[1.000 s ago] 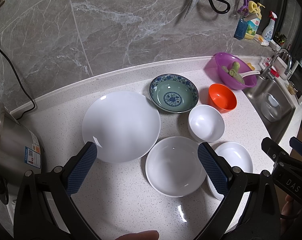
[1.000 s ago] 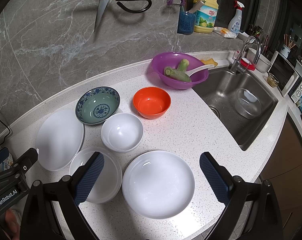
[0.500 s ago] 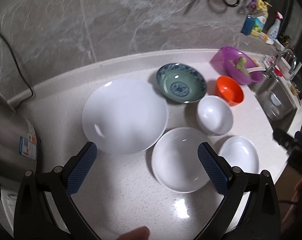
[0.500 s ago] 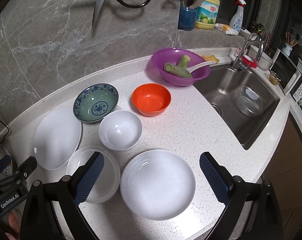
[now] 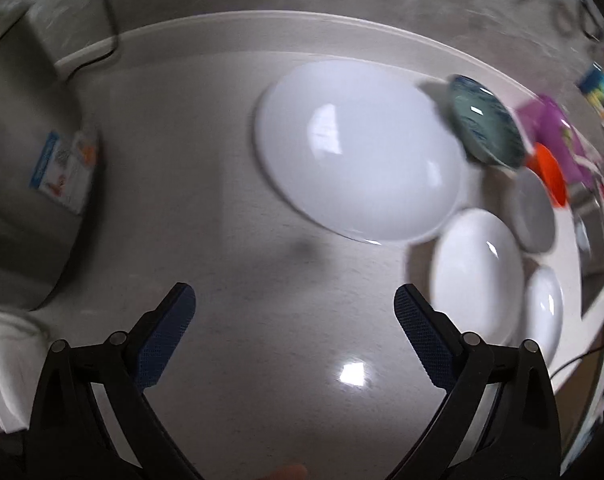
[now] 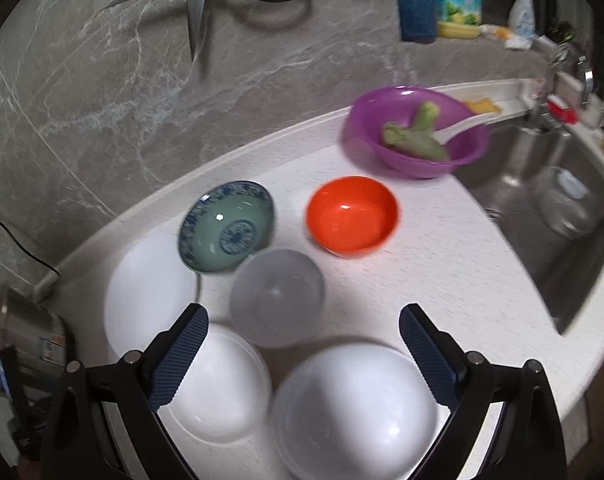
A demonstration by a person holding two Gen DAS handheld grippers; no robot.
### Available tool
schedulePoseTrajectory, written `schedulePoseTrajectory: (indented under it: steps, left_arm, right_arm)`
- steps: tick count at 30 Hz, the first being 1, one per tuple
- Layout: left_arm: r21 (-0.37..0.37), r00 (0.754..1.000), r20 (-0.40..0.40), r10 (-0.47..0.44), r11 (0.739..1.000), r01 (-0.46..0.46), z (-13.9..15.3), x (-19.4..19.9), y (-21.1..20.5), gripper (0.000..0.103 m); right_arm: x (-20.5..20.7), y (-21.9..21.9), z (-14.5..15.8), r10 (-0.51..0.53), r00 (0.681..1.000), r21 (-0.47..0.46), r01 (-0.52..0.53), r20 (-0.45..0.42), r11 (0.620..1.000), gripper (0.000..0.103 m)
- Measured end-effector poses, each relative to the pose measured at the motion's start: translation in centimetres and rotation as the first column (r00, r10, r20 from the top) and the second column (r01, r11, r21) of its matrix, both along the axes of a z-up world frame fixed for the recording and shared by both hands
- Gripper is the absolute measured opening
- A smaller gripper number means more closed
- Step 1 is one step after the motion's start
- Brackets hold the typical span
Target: Organize plates and bowls
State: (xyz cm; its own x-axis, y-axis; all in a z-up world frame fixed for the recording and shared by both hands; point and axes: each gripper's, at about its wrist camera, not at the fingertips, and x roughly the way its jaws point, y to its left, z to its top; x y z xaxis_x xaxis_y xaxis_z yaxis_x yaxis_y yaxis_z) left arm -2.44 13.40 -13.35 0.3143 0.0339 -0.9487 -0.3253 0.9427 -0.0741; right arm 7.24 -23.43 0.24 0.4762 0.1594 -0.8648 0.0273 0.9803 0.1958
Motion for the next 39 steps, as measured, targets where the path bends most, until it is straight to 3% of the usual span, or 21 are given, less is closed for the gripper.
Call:
schedulePoseTrajectory:
  steps: [2, 7, 12, 14, 16, 18, 21, 28, 32, 39]
  left_arm:
    - [0.04, 1.0, -0.007, 0.016, 0.999, -0.016, -0.2, 0.7, 0.9, 0.093]
    - [0.094, 0.999, 0.003, 0.032, 0.995, -0.032, -0.8, 3.4, 2.7, 0.093]
    - [0.072, 0.996, 0.086, 0.024, 0.997, -0.031, -0.6, 6.2, 4.7, 0.093]
    - [0.027, 0.993, 0.119, -0.007, 1.0, 0.004, -0.7, 7.2, 5.5, 0.084]
    - [0.029, 0.993, 0.109, -0.038, 0.999, 0.035, -1.2, 8.5, 5.7, 0.079]
    - [0.037, 0.993, 0.083, -0.078, 0.996, 0.075, -1.9, 9.5, 6.0, 0.073]
    - [0.024, 0.994, 0.065, -0.093, 0.995, 0.092, -2.9, 10.5, 6.9, 0.072]
    - [0.008, 0.988, 0.048, -0.149, 0.989, 0.149, -4.7, 12.4, 8.8, 0.072]
    - [-0.004, 0.984, 0.016, -0.178, 0.984, 0.178, -5.9, 13.4, 9.1, 0.065]
    - [-0.052, 0.978, -0.001, -0.207, 0.977, 0.207, -7.4, 15.5, 9.9, 0.062]
  right_arm:
    - [1.5, 0.3, -0.4, 0.024, 1.0, 0.036, -0.024, -0.009, 0.999, 0.098]
    - [4.9, 2.6, -1.5, 0.14, 0.99, 0.103, -0.137, -0.016, 0.985, 0.098]
    - [6.5, 6.8, -3.3, 0.259, 0.964, 0.189, -0.242, -0.069, 0.952, 0.094]
    - [6.6, 8.4, -4.5, 0.296, 0.951, 0.21, -0.273, -0.09, 0.939, 0.088]
    - [6.8, 10.3, -6.2, 0.323, 0.938, 0.219, -0.292, -0.124, 0.931, 0.083]
    - [6.9, 11.5, -7.8, 0.328, 0.929, 0.236, -0.285, -0.17, 0.929, 0.078]
    - [7.2, 12.8, -10.0, 0.32, 0.92, 0.264, -0.258, -0.227, 0.929, 0.076]
    - [7.6, 14.7, -11.8, 0.317, 0.913, 0.273, -0.246, -0.258, 0.93, 0.075]
    - [8.5, 15.8, -13.3, 0.32, 0.904, 0.259, -0.25, -0.284, 0.933, 0.068]
    - [9.0, 16.9, -13.7, 0.32, 0.904, 0.196, -0.272, -0.284, 0.942, 0.062]
